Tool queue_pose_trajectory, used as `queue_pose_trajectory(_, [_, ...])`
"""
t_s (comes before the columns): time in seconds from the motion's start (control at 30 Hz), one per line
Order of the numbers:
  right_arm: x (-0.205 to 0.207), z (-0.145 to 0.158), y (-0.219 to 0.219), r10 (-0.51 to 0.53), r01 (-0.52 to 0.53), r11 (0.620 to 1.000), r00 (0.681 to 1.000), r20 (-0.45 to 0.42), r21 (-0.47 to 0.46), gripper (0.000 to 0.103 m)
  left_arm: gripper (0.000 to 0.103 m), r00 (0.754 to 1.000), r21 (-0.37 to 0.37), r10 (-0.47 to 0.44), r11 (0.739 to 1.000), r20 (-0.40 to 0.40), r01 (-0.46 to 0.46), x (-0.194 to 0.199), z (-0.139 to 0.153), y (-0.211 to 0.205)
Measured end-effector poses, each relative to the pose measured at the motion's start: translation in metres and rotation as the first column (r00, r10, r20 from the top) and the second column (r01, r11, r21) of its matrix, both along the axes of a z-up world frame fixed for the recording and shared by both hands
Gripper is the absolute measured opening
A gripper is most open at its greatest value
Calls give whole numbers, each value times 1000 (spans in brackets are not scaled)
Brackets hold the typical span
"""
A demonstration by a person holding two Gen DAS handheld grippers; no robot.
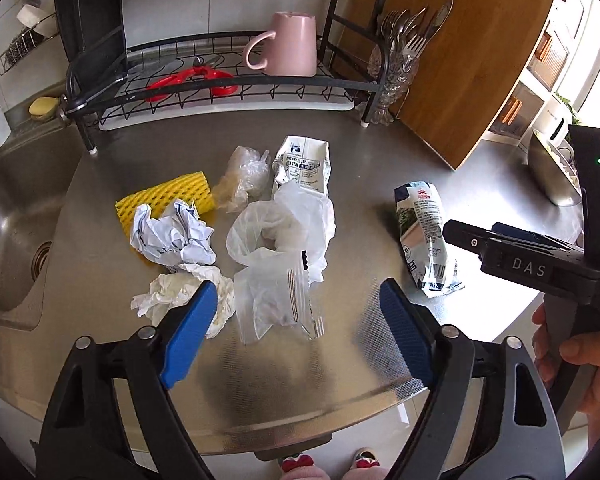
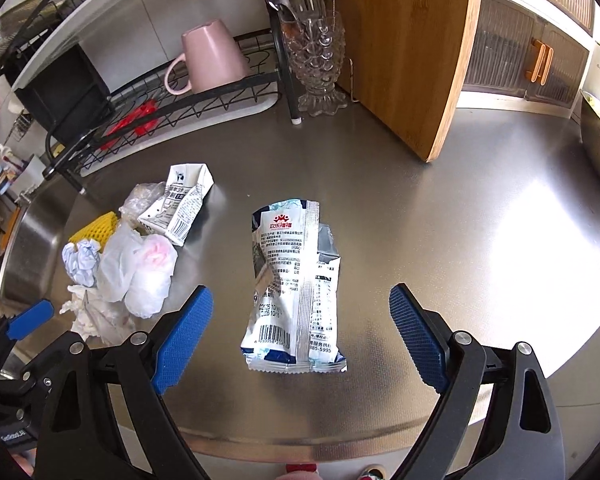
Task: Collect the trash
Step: 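Grasp the clear plastic bag with the left gripper while the right grasps the white snack bag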
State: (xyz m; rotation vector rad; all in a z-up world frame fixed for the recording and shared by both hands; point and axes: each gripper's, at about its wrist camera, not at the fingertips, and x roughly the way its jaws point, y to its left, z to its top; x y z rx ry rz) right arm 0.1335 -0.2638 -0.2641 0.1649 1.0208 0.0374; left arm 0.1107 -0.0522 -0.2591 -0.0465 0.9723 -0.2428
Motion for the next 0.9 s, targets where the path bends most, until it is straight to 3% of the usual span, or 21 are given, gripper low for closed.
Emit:
queue_pose_trajectory(0.3, [26, -45, -2, -9, 10, 1000, 995, -96, 8, 85, 58, 997, -12, 8, 1000, -74, -8, 16, -31, 5])
queue_pose_trajectory(0.37, [25, -47, -1, -8, 8, 1000, 997, -74, -10, 85, 50, 996, -15, -1, 1000, -85, 0, 18, -36, 4])
queue_pose_trajectory(0.4, [24, -47, 0, -3, 2, 1000, 998, -68, -21, 82, 42, 996, -14, -2, 1000, -89, 1, 18, -38, 4])
queue_pose_trajectory(0.43, [24, -47, 1, 1, -3, 1000, 998, -62, -27, 78, 41, 996, -14, -4, 1000, -91, 2, 18, -39, 4])
queue_pose_trajectory(0.5, [22, -45, 1, 13, -15, 999, 999, -48, -40, 53, 40, 996, -13, -5, 1000, -87, 3, 18, -40, 3])
queue_pose_trajectory(0.7, [17, -42, -2, 17, -17, 1000, 999, -34, -2, 34, 13, 997, -15, -14, 1000, -75, 13, 13, -38, 1])
queue_pose_trajectory(0.9, [6, -34, -5, 21, -21, 1000, 1000, -2, 15, 26, 5, 999, -18, 4, 1000, -42, -4, 0, -27, 5])
